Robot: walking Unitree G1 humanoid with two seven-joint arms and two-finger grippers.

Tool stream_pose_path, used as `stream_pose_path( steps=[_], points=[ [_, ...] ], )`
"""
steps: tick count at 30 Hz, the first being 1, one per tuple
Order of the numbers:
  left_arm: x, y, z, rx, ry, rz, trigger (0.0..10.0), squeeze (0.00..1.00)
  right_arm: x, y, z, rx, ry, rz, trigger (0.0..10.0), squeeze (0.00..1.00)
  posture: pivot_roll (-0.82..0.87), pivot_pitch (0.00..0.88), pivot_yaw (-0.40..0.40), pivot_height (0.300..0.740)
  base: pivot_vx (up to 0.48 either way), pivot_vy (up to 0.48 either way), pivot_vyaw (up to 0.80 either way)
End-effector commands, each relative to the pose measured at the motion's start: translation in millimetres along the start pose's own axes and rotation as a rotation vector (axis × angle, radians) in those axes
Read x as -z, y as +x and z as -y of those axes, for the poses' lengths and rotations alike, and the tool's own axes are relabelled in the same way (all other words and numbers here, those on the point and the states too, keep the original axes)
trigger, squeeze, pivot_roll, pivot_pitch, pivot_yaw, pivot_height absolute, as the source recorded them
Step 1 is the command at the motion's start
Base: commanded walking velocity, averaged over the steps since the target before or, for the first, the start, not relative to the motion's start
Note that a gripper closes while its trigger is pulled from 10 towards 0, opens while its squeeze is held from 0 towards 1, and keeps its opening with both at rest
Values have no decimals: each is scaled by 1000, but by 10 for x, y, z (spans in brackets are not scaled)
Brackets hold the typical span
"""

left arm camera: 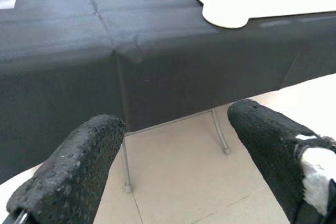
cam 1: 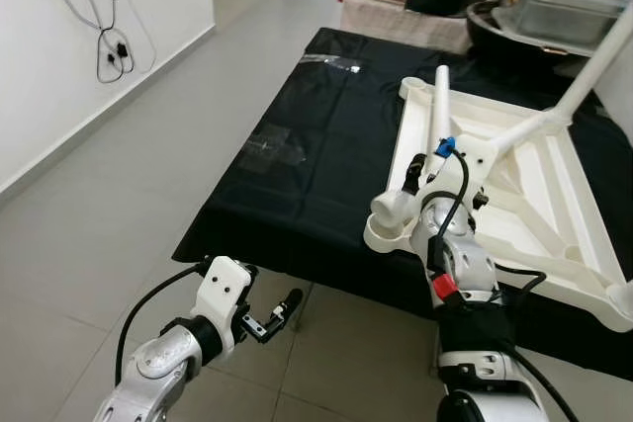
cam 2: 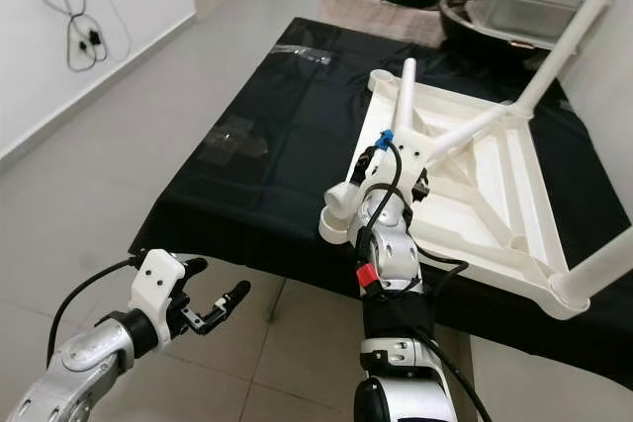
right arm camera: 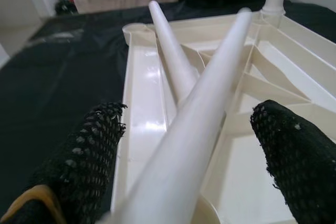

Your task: Building children table

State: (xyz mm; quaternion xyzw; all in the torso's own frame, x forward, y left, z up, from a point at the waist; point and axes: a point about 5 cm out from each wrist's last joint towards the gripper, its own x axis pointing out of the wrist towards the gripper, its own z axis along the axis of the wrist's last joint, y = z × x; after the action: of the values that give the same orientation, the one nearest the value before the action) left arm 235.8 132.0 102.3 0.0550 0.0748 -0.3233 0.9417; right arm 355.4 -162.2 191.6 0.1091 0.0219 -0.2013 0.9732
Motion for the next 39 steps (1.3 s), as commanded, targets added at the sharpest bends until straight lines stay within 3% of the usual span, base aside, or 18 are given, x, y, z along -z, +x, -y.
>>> stream_pose_path(
  steps=[1,11,12,13,16,17,18,19,21,22,23,27,29,30,32,36,38,39],
  points=[
    [26,15,18,7,-1,-7,10000,0,44,-9,6,-7,19,-31,0,1000,50,0,-123,740,0,0,0],
    [13,-18,-70,-31,10,-7,10000,0,119,5,16,-18,25,-85,0,1000,64,0,-129,740,0,0,0],
    [-4,-20,-86,-43,14,2,10000,0,85,16,11,-23,20,-71,0,867,65,0,-128,740,0,0,0],
    [-15,-21,-96,-51,17,9,10000,0,61,23,7,-26,16,-61,0,184,65,0,-128,740,0,0,0],
    [-35,-17,-114,-65,25,20,10000,0,25,25,-10,-38,16,-46,0,184,67,0,-127,740,0,0,0],
    [-64,-9,-136,-84,32,35,10000,0,-24,26,-38,-59,11,-27,0,0,67,0,-127,740,0,0,0],
    [-64,-9,-136,-84,32,35,10000,0,-24,26,-38,-59,11,-27,0,0,67,0,-127,740,0,0,0],
    [-93,5,-173,-111,40,50,10000,0,-85,28,-82,-92,2,-2,2471,0,65,0,-123,740,0,0,0],
    [-93,5,-173,-111,40,50,10000,0,-85,28,-82,-92,2,-2,2471,0,65,0,-123,740,0,0,0],
    [-117,19,-206,-138,46,62,10000,0,-153,32,-116,-123,-24,38,9373,0,65,0,-123,740,0,0,0],
    [-132,31,-230,-159,51,69,10000,0,-192,38,-133,-139,-44,60,10000,0,65,0,-123,740,0,0,0],
    [-139,41,-253,-181,58,71,10000,0,-190,52,-137,-149,-65,48,10000,0,65,0,-123,740,0,0,0],
    [-147,47,-294,-218,60,74,10000,0,-90,77,-128,-150,-53,-74,10000,0,63,0,-119,740,0,0,0],
    [-153,47,-332,-249,58,75,10000,0,41,106,-125,-176,-28,-233,10000,0,64,0,-120,740,0,0,0],
    [-157,45,-359,-271,59,76,10000,0,96,119,-85,-163,1,-315,10000,0,62,0,-120,740,0,0,0],
    [-159,42,-375,-285,57,78,10000,0,80,129,-62,-170,30,-324,10000,0,60,0,-119,740,0,0,0],
    [-164,44,-383,-293,55,82,10000,0,-51,141,-51,-202,18,-210,10000,0,55,0,-113,740,0,0,0],
    [-173,56,-388,-302,54,88,10000,0,-248,108,-83,-288,70,-65,10000,1000,54,0,-112,740,0,0,0]
  ],
)
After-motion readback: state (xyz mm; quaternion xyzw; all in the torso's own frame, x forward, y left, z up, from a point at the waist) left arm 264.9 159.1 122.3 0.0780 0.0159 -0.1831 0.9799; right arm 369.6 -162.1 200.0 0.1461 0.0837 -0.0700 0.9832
